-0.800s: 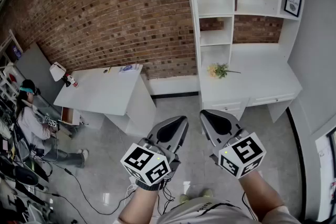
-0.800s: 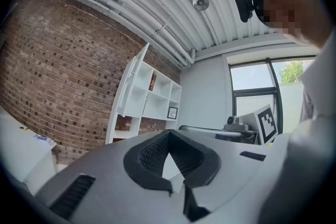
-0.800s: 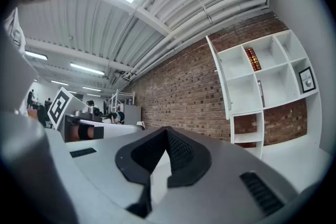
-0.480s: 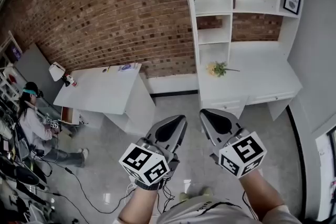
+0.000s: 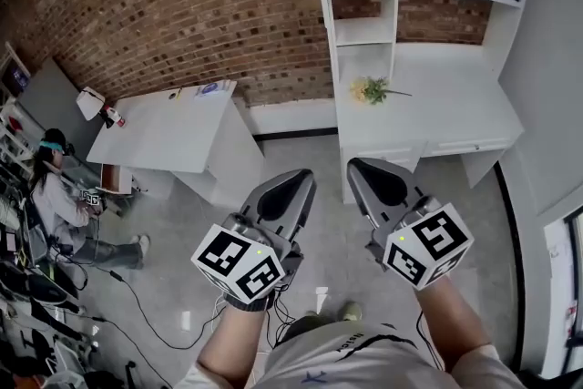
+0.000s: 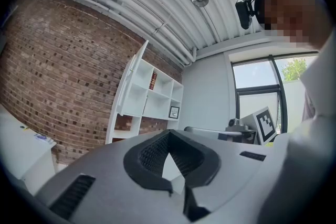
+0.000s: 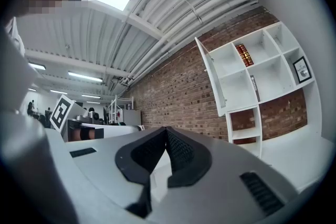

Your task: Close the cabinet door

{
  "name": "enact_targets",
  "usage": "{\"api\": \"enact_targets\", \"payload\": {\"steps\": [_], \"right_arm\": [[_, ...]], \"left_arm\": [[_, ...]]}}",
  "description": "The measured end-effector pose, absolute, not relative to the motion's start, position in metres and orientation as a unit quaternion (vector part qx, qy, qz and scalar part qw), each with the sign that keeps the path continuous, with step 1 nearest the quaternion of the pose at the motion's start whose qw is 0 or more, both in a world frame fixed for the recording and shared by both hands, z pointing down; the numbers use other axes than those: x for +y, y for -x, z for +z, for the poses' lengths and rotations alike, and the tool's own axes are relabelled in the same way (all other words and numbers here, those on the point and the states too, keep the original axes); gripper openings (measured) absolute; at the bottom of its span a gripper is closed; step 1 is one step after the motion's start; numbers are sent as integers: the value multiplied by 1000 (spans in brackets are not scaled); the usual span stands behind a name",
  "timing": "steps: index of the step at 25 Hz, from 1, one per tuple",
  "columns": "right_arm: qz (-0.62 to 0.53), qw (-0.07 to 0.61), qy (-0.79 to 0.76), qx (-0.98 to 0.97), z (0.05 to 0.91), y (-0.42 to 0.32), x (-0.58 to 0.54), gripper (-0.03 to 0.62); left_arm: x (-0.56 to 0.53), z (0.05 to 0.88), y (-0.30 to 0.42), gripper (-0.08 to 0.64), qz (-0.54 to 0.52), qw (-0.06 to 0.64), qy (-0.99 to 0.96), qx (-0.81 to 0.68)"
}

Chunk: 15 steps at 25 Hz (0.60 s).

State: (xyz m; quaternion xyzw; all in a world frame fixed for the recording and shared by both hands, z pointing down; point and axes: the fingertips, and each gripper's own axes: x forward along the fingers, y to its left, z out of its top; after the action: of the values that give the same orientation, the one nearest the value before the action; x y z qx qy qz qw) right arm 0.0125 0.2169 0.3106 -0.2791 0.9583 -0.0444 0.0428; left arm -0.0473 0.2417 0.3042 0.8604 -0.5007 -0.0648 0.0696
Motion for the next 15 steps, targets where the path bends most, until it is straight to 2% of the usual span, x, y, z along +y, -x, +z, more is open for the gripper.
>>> {"api": "enact_targets", "payload": {"steps": [15], "right_arm": [[-34, 33, 299, 953, 316, -15, 163, 17]], "left_arm": [[183, 306, 37, 11, -68, 68, -871, -481]]}}
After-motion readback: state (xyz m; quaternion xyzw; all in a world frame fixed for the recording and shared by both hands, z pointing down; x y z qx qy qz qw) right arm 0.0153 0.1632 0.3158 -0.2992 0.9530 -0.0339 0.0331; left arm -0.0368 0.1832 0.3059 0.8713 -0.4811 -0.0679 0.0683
